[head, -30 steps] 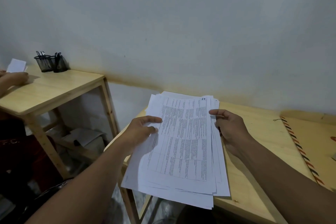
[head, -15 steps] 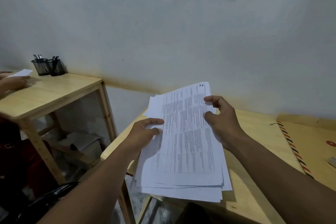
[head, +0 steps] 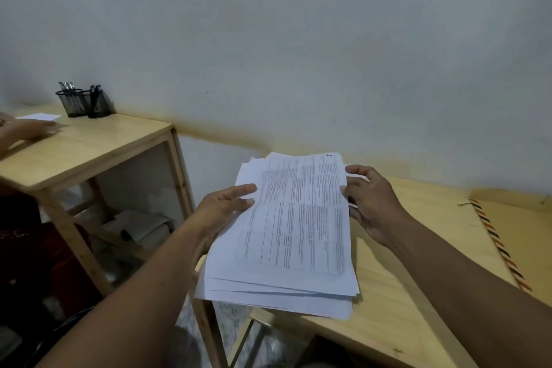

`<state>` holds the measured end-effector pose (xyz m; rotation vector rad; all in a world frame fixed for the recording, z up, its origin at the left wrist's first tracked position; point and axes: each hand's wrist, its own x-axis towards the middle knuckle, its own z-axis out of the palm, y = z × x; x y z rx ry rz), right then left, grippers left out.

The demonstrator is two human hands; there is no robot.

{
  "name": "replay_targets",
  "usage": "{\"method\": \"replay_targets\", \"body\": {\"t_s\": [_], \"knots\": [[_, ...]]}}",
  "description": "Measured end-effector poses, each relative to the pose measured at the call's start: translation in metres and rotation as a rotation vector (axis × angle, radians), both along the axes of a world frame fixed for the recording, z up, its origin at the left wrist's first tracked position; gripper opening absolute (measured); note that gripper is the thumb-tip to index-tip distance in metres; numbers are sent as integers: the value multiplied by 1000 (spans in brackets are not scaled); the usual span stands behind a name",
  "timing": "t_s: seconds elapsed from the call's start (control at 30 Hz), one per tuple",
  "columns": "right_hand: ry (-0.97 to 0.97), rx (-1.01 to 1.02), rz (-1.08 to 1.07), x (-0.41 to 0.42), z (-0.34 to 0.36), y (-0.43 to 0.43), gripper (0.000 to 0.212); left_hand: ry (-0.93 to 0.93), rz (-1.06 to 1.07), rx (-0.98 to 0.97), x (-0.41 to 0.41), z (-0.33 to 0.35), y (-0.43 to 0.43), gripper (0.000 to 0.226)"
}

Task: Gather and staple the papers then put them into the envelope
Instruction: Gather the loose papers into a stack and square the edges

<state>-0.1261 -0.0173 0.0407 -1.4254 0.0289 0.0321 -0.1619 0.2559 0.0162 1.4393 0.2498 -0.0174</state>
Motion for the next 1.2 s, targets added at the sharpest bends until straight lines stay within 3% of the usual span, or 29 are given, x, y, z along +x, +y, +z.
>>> {"method": "replay_targets", "body": {"t_s": [0.13, 0.3, 0.43, 0.6, 1.0, 1.2], "knots": [[-27, -374, -27, 9, -29, 1, 25, -27, -15, -46, 6, -13, 18, 31], [-173, -857, 97, 15, -56, 1, 38, -19, -26, -23, 13, -15, 34, 33], [-214, -1034, 161, 16, -58, 3, 47, -12, -25, -49, 15, -11, 32, 32], [-270, -1284, 167, 8, -57, -10, 39, -9, -28, -60, 14, -8, 28, 31], [-187, -1278, 71, -7, -48, -61, 17, 25, -127, 10, 6, 8, -4, 30], [-132, -1262, -11, -5, -59, -63, 48, 22, -163, 150, 12, -3, -16, 28]]}}
